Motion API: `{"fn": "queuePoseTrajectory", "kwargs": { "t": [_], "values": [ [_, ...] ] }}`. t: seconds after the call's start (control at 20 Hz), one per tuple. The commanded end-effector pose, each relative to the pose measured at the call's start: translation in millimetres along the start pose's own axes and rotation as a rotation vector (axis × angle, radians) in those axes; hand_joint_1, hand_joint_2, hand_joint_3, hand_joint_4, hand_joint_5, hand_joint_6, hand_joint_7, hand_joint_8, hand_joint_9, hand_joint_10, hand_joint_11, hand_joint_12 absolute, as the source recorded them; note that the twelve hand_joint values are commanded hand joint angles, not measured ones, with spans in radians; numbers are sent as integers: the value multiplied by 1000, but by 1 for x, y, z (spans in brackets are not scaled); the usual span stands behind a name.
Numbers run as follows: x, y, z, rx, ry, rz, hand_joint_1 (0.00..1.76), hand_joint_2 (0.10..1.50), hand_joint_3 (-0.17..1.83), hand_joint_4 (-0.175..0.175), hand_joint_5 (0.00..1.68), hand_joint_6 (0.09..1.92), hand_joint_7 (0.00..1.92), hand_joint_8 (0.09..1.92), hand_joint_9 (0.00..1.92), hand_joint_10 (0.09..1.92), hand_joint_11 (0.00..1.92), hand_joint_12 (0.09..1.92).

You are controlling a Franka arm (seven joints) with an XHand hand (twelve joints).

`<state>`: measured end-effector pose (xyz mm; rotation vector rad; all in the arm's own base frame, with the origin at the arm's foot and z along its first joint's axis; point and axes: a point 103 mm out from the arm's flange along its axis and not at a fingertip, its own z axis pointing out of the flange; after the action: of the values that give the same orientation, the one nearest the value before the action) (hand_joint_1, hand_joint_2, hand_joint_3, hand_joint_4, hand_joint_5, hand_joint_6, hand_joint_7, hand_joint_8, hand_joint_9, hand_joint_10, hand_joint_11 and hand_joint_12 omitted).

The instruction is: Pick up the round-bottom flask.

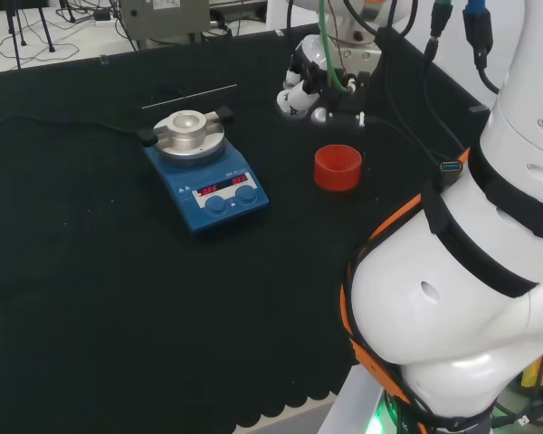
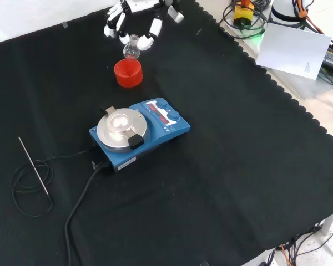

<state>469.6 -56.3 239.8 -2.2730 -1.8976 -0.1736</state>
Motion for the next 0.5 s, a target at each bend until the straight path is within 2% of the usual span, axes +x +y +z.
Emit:
{"fn": "queuePoseTrajectory", "kwargs": {
  "t": [0.05, 0.5],
  "values": [
    [18, 5, -2, 18, -3, -19, 1088, 711, 781, 65, 1042, 1129, 393, 673, 609, 653, 343, 1292],
    [43, 16, -2, 33, 2, -48, 1087, 710, 781, 72, 1044, 1125, 393, 673, 605, 652, 339, 1292]
  ]
}}
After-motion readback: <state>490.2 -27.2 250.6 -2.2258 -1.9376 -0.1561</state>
